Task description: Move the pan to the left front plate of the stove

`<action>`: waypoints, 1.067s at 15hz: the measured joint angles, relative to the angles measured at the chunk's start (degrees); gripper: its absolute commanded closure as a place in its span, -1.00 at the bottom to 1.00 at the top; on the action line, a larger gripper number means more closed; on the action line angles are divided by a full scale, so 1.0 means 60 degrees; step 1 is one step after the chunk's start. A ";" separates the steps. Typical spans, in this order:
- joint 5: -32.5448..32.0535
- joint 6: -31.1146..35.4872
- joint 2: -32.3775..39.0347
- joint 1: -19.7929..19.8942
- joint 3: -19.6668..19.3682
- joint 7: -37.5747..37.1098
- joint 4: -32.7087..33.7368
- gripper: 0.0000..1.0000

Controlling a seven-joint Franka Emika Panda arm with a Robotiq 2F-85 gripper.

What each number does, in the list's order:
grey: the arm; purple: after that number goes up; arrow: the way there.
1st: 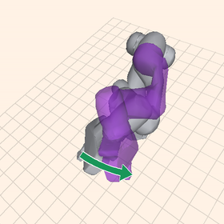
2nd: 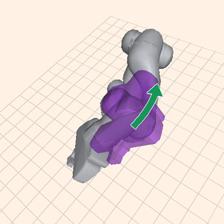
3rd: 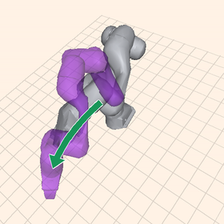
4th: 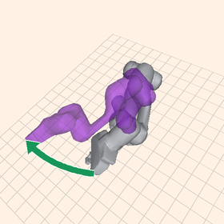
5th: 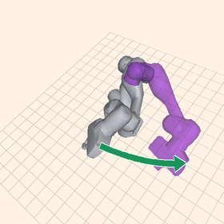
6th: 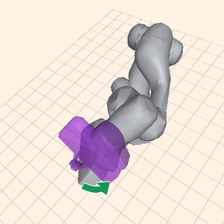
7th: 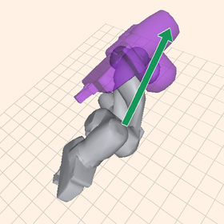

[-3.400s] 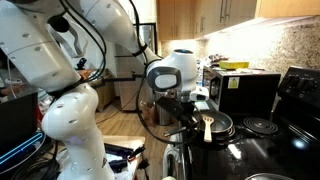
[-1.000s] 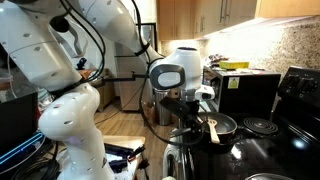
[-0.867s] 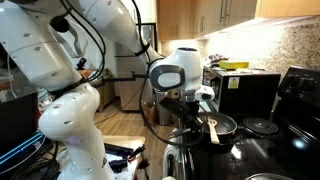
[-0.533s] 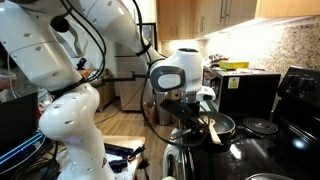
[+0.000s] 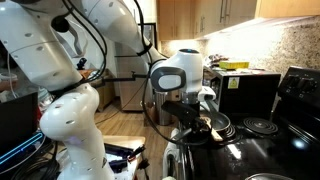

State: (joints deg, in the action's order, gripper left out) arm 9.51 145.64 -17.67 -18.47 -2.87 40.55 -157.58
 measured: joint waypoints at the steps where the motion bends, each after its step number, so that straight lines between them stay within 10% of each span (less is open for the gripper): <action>1: 0.0000 0.0013 0.0009 0.0005 0.0000 0.0013 0.0000 0.87; 16: -0.0175 0.0281 0.0647 0.0207 0.0072 0.0394 0.0540 0.87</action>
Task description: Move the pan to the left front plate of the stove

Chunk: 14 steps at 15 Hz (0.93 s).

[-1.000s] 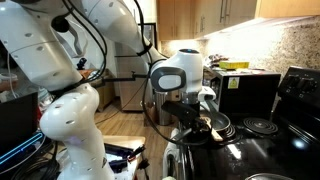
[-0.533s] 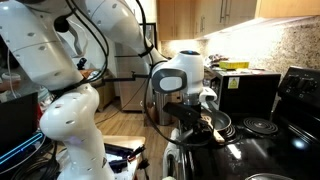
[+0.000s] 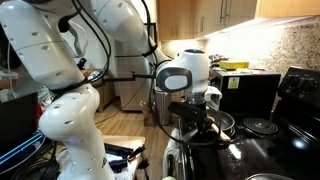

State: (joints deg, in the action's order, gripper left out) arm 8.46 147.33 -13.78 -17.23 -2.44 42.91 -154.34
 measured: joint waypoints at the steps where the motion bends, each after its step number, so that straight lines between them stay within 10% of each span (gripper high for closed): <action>1: -0.0004 -0.0001 0.0041 0.0040 0.0001 0.0000 0.0045 0.87; 9: -0.0010 -0.0003 0.0183 0.0194 0.0051 0.0004 0.0172 0.87; 10: -0.0010 -0.0008 0.0185 0.0195 0.0055 0.0004 0.0185 0.66; 11: -0.0010 -0.0015 0.0186 0.0197 0.0060 0.0004 0.0201 -0.03; 14: -0.0010 -0.0032 0.0187 0.0207 0.0068 0.0005 0.0234 -0.17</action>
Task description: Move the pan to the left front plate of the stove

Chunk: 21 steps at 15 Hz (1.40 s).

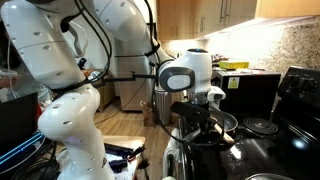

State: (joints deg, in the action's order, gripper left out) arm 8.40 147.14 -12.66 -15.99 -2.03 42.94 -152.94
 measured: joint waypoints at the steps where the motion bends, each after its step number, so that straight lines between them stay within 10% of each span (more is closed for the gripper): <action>1: 0.0000 0.0000 0.0000 0.0009 0.0000 0.0000 0.0023 -0.28; 7: 0.0000 0.0000 -0.0001 0.0050 0.0000 0.0000 0.0183 -0.97; 13: 0.0002 -0.0201 -0.0069 0.0236 0.0012 -0.0275 0.0323 -1.00; 21: -0.0135 -0.1696 -0.1052 0.0938 0.0244 -0.4165 0.1230 -1.00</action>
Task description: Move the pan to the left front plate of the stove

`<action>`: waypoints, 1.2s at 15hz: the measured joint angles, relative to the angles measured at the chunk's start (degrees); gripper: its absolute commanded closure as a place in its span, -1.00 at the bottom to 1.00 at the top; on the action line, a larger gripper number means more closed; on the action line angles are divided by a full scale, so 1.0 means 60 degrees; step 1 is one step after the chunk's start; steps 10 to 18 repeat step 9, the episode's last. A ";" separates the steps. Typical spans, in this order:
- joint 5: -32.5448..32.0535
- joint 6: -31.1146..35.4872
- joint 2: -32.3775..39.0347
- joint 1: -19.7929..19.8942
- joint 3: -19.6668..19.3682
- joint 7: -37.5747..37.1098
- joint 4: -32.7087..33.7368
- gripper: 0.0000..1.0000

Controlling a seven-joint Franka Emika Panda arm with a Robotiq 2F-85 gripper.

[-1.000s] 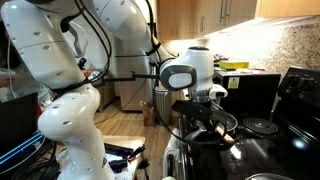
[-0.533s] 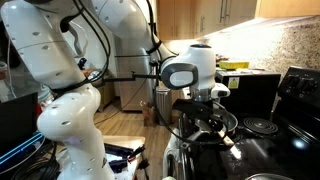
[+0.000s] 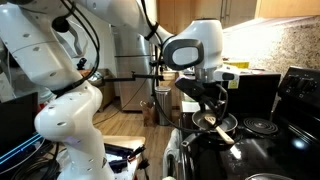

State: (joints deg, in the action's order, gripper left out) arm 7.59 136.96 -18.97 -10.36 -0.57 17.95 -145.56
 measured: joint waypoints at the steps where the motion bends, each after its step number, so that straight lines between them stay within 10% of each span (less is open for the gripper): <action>1: -0.0176 -0.0245 -0.0105 0.0138 0.0091 -0.0565 0.0084 -1.00; 18: -0.0600 -0.1506 -0.0419 0.0544 0.0331 -0.2138 0.0421 -1.00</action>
